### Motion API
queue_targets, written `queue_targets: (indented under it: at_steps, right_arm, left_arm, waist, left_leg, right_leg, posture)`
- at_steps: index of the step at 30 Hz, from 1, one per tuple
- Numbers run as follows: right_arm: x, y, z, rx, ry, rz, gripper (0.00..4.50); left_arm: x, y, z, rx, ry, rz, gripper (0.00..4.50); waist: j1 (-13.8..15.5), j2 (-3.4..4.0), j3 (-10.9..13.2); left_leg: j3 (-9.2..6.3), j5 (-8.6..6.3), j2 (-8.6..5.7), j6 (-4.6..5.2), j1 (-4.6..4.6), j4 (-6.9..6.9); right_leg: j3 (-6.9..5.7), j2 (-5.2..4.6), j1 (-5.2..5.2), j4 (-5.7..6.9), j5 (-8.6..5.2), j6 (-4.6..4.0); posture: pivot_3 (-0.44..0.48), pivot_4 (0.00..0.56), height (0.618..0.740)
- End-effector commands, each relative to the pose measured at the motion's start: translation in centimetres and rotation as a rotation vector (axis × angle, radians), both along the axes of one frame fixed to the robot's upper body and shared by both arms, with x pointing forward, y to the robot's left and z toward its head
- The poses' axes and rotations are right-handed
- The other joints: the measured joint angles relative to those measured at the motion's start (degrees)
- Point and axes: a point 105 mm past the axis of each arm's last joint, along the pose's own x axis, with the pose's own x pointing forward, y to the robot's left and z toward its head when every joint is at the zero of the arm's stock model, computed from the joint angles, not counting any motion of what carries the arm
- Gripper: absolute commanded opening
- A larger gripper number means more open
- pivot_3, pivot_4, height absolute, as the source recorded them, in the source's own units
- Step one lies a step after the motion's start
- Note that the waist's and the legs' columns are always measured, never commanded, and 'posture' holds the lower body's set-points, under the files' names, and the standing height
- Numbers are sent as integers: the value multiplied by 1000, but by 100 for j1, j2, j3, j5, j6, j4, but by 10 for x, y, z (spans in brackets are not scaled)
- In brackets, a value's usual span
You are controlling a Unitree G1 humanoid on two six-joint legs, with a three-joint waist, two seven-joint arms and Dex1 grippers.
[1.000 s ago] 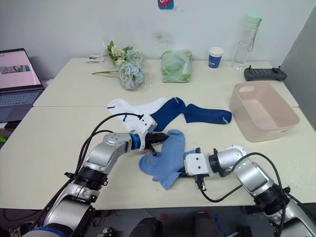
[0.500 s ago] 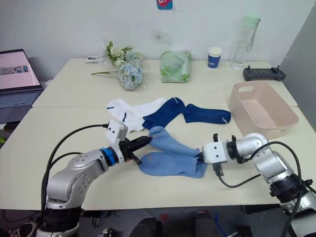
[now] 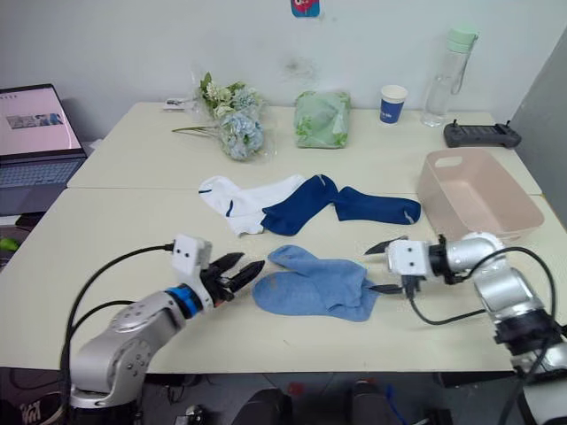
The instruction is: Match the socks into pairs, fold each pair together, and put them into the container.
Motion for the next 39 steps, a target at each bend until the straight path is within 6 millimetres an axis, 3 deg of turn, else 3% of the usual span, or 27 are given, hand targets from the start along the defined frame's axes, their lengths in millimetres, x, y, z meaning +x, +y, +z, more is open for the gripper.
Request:
queue_targets:
  at_steps: [1,7,14,17,19,22,29,32,39]
  right_arm:
    - [-17,7,15,165,100,-98,3795]
    - [-49,15,-5,253,312,-298,3795]
    - [-47,32,-11,339,386,-445,3795]
    - [-46,37,-13,379,442,-486,3795]
    - [-45,40,-12,401,467,-503,3417]
    - [-45,46,-9,419,483,-490,2490]
    - [-47,48,-5,408,493,-459,1]
    - [-41,45,0,408,481,-458,0]
    - [-37,37,9,410,533,-447,0]
  left_arm:
    - [11,6,15,2,-50,-45,3854]
    - [43,0,13,55,-28,-143,3854]
    - [70,-30,5,175,-49,-292,3854]
    - [72,-38,-7,250,-39,-357,3854]
    - [74,-38,-16,307,-25,-376,3902]
    - [75,-41,-18,315,-30,-392,3294]
    - [76,-42,-12,282,-55,-377,1062]
    - [74,-41,-9,269,-59,-369,95]
    - [61,-36,14,173,-135,-348,39]
  waist:
    - [8,1,0]
    - [17,1,-1]
    - [-7,0,-1]
    - [-8,0,-1]
    - [-10,0,-1]
    - [-6,1,-1]
    - [-7,0,-1]
    - [-18,0,-1]
    - [-30,0,-1]
  left_leg:
    - [0,0,0,1,0,0]
    - [-2,-10,-3,18,-2,1]
    - [3,-6,-6,10,2,1]
    - [3,-5,-8,10,-1,2]
    - [5,-5,-8,10,-2,2]
    - [1,-10,-7,19,-2,3]
    - [1,-11,-9,21,-5,4]
    - [2,-11,-8,22,-3,4]
    - [-1,-12,-5,22,-5,3]
  right_leg:
    - [0,0,0,1,0,0]
    - [-1,0,1,2,0,0]
    - [3,7,-1,5,0,1]
    - [3,9,-2,4,-1,1]
    - [4,10,-2,2,-1,1]
    - [1,10,-3,5,0,1]
    - [-1,11,-3,3,-1,3]
    - [0,12,-3,6,-1,3]
    - [-1,12,-4,6,-1,3]
  posture:
    - [0,150,740]
    - [0,150,740]
    - [0,150,740]
    - [0,150,740]
    - [0,150,740]
    - [0,150,740]
    - [0,150,740]
    - [0,150,740]
    - [0,150,740]
